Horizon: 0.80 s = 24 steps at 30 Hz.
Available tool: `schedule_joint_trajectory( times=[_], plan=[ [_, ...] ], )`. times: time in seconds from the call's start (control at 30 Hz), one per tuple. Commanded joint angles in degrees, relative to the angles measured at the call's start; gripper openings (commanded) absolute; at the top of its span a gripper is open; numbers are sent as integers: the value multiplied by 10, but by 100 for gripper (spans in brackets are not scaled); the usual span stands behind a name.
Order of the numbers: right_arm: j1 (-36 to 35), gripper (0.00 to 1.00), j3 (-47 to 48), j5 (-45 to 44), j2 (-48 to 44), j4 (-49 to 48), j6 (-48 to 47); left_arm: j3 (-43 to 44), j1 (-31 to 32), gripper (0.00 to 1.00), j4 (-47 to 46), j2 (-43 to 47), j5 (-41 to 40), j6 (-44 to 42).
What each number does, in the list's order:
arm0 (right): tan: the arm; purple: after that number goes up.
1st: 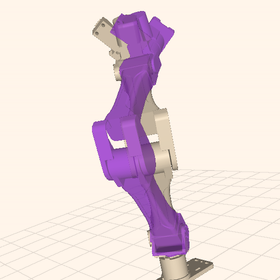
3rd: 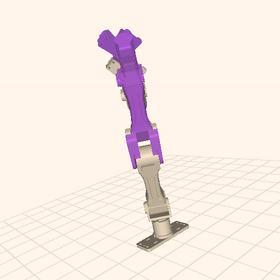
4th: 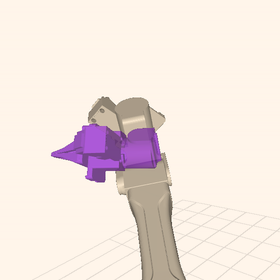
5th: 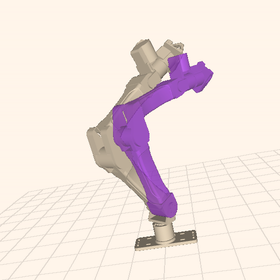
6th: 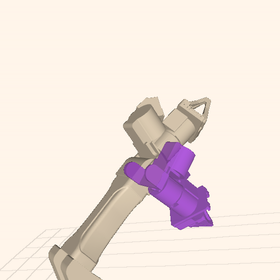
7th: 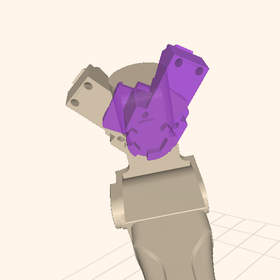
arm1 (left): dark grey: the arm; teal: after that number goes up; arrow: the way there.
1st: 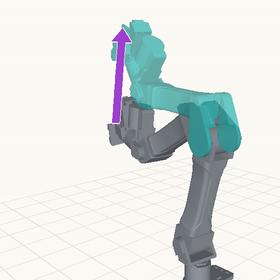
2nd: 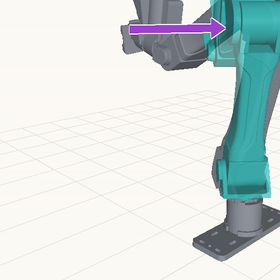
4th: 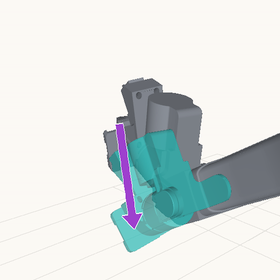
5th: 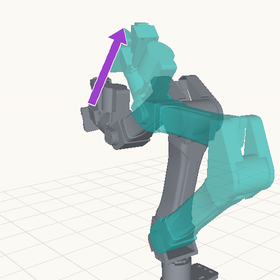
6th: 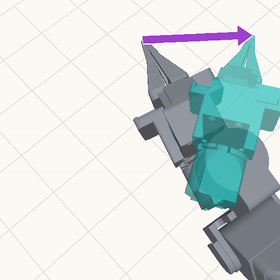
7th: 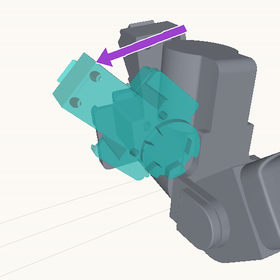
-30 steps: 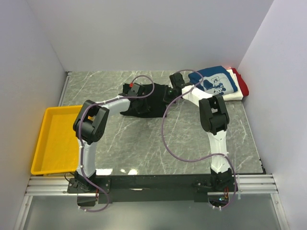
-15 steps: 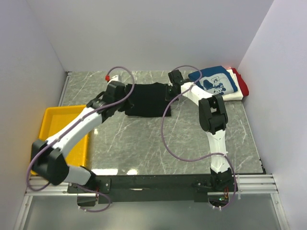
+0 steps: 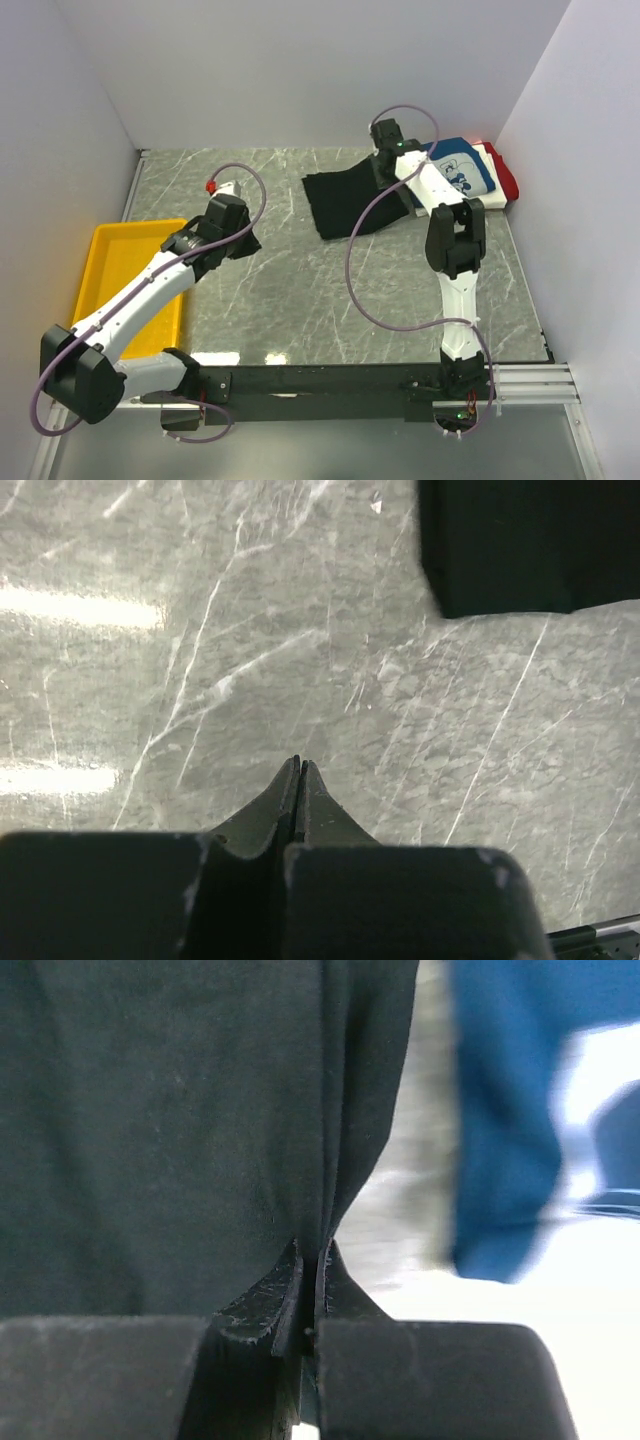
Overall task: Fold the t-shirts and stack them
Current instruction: Neatly place the folded tshirt to the corner
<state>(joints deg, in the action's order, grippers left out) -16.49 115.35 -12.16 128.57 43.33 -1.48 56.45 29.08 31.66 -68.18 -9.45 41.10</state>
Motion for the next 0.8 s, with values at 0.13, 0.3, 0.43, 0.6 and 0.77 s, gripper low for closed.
schedule_joint_trajectory(
  times=[0.13,0.3,0.43,0.6,0.77],
  plan=[
    [30,0,106,-101,-39,36,-100,-7,-11,0,-5,19,-9,-36],
    [50,0,127,-124,-44,38,-122,-15,-21,1,-12,20,5,-43],
    [56,0,150,-130,-53,36,-124,-20,-25,1,-17,17,16,-46],
    [57,0,168,-152,-65,29,-133,-20,-29,1,-20,15,24,-49],
    [58,0,182,-162,-76,31,-139,-24,-31,1,-21,14,29,-50]
  ],
)
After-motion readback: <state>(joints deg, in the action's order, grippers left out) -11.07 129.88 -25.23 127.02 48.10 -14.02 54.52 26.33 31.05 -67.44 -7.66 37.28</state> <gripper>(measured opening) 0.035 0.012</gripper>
